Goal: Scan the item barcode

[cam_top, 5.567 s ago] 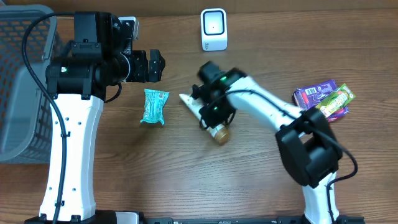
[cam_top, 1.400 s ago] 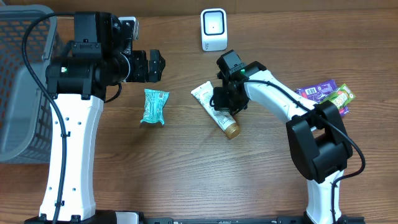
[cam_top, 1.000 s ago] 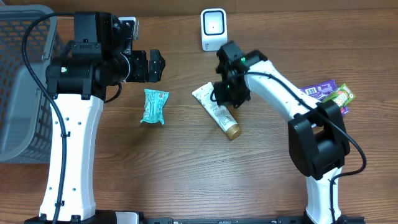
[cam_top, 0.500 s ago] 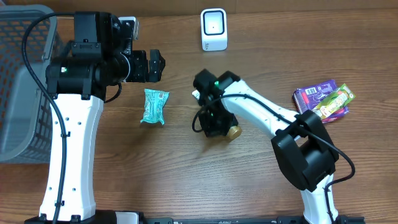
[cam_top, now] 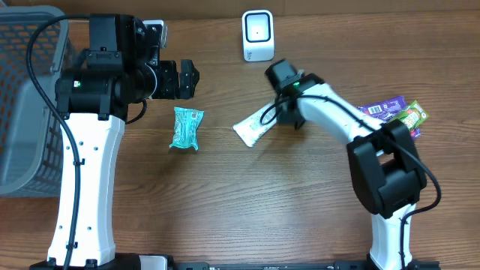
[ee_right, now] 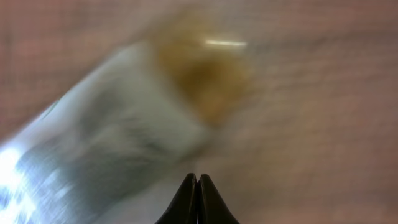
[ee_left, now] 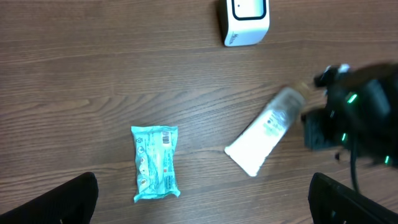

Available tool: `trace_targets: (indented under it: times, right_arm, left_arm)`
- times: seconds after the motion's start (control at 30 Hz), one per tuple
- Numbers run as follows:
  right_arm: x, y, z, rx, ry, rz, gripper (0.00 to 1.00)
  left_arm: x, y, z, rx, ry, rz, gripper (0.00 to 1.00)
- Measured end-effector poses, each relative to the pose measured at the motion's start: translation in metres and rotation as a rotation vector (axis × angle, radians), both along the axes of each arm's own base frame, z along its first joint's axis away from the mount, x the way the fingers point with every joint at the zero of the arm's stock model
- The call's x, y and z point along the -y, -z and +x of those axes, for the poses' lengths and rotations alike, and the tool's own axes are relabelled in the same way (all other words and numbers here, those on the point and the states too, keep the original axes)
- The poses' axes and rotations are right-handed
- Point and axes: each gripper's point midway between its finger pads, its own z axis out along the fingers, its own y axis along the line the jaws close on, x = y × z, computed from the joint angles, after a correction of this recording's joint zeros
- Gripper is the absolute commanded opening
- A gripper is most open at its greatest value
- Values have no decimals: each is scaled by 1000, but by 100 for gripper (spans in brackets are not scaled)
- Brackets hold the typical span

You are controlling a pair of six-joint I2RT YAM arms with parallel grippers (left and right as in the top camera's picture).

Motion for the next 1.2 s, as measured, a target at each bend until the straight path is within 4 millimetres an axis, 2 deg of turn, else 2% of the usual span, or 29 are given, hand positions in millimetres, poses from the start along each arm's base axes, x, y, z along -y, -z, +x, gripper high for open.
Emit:
trace_targets:
  times: [0.07, 0.17, 0.2, 0.23, 0.3, 0.37, 0.43, 0.5, 0.63, 0.73, 0.8, 0.93, 1.03, 1.07, 1.1, 1.13, 1.17, 1.2]
  right_arm:
    - [9, -9, 31, 108, 38, 41, 4]
    - [13, -15, 49, 159, 58, 94, 8]
    - [13, -15, 51, 160, 58, 113, 27]
    - [13, -14, 51, 147, 57, 146, 37]
    - [8, -9, 42, 76, 40, 227, 51]
    - [2, -4, 26, -25, 44, 328, 58]
    - [-2, -4, 14, -110, 59, 445, 75]
    - [-5, -7, 6, -177, 81, 547, 79]
    - [-17, -12, 3, -218, 113, 663, 79]
    - [-37, -4, 0, -209, 120, 707, 77]
    - [-57, 8, -14, -230, 126, 739, 75]
    - [-83, 8, -22, -229, 162, 802, 72]
    - [-93, 10, -31, -234, 235, 801, 68]
    - [-95, 10, -32, -228, 251, 794, 61]
    - [-97, 11, -33, -221, 258, 787, 44]
    - [-97, 12, -34, -221, 272, 780, 16]
    - [-97, 15, -36, -219, 290, 768, 5]
    - [-97, 18, -38, -222, 300, 759, 4]
  left_arm:
    - [0, 0, 0, 0, 0, 0, 100]
    - [0, 0, 0, 0, 0, 0, 100]
    - [0, 0, 0, 0, 0, 0, 100]
    - [0, 0, 0, 0, 0, 0, 100]
    - [0, 0, 0, 0, 0, 0, 100]
    - [0, 0, 0, 0, 0, 0, 100]
    - [0, 0, 0, 0, 0, 0, 100]
    - [0, 0, 0, 0, 0, 0, 100]
    - [0, 0, 0, 0, 0, 0, 100]
    - [0, 0, 0, 0, 0, 0, 100]
    - [0, 0, 0, 0, 0, 0, 100]
    - [0, 0, 0, 0, 0, 0, 100]
    - [0, 0, 0, 0, 0, 0, 100]
    - [0, 0, 0, 0, 0, 0, 100]
    - [0, 0, 0, 0, 0, 0, 100]
    - [0, 0, 0, 0, 0, 0, 100]
    - [0, 0, 0, 0, 0, 0, 100]
    - [0, 0, 0, 0, 0, 0, 100]
